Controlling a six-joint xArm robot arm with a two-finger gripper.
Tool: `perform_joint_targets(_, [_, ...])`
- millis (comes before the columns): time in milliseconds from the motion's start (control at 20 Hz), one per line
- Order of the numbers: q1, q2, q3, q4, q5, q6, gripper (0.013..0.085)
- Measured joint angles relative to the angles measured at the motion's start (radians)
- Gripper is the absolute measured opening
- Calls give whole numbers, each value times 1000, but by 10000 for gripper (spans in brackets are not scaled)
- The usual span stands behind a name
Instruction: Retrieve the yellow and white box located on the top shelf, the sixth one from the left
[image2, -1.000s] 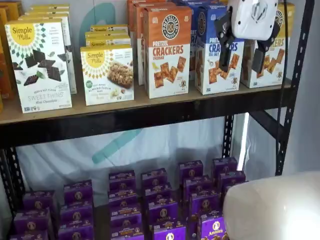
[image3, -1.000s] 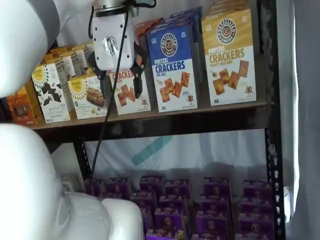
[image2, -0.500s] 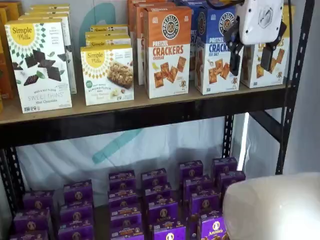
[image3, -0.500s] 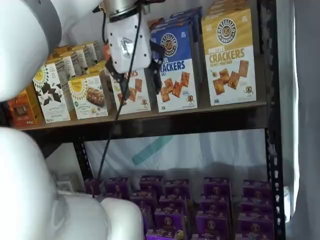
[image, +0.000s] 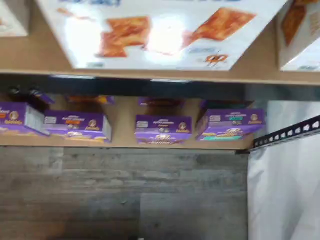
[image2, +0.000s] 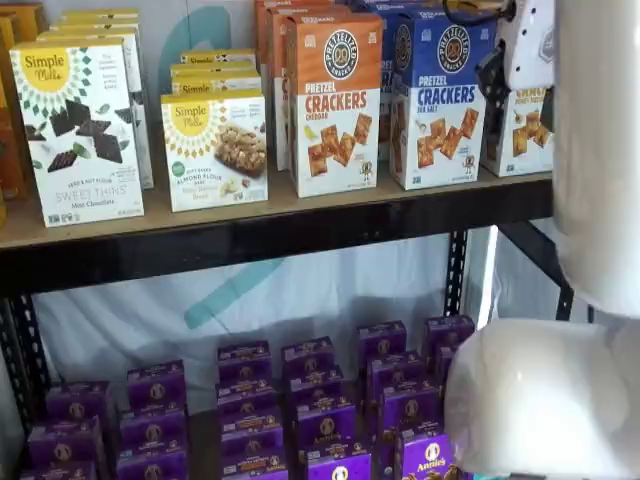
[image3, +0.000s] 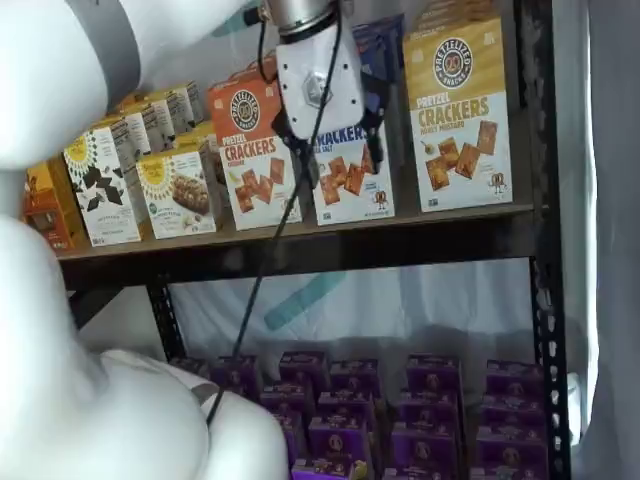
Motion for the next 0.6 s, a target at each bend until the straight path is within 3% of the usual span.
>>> perform_joint_targets(300, [-146,87,-46,48,-94,-137,850])
perform_joint_targets(600, [-211,144,-105,87,-117,-200,850])
